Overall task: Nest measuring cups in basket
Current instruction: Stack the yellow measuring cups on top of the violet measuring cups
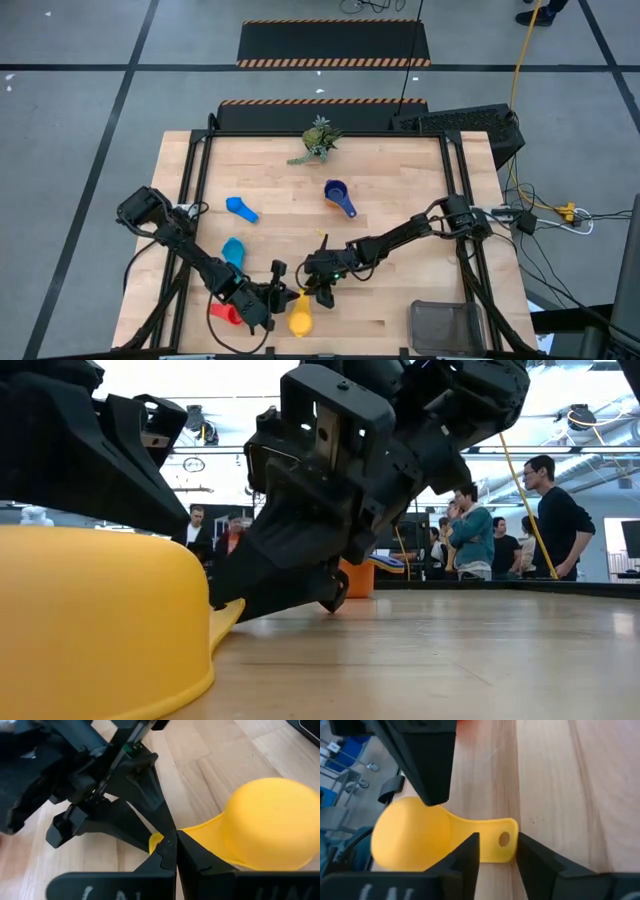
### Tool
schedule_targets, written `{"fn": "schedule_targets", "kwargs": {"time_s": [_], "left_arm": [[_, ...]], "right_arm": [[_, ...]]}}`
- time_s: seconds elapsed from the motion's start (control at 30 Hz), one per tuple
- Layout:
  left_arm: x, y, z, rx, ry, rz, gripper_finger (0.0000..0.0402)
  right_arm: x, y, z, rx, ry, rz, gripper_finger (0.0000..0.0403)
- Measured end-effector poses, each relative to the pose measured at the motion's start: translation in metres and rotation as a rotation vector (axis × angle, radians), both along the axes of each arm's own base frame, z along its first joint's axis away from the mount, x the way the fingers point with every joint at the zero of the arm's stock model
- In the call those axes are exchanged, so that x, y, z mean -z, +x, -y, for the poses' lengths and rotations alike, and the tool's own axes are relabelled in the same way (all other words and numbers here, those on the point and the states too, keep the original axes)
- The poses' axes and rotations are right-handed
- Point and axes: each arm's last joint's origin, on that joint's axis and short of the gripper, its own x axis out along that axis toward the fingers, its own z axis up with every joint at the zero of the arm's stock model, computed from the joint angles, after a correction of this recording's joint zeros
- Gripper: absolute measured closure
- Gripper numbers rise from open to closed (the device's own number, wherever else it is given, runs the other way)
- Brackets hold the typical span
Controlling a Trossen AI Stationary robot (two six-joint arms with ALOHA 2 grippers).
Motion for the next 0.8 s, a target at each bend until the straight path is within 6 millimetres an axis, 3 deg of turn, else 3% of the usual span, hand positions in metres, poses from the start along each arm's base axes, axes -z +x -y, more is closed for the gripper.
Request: {"fn": "schedule_targets", "kwargs": {"time_s": [0.2, 0.4, 0.57, 0.8], "left_arm": [[0.000, 0.000, 0.000, 0.000, -0.002, 0.001, 0.0401], [0.001, -0.001, 0.000, -0.031, -0.037, -0.009, 0.0401], [-0.002, -0.006, -0.004, -0.170, -0.090, -0.006, 0.0401], [-0.036, -0.023, -0.018, -0.400, -0.150, 0.099, 0.0387]], "right_arm": [[-0.001, 0.001, 0.000, -0.021, -0.014, 0.039, 0.0390], [-0.006, 0.002, 0.004, -0.036, -0.065, 0.076, 0.0398], [-0.036, -0.001, 0.015, -0.039, -0.163, 0.121, 0.0401], [-0.092, -0.020, 0.032, -0.014, -0.355, 0.149, 0.0403]]}}
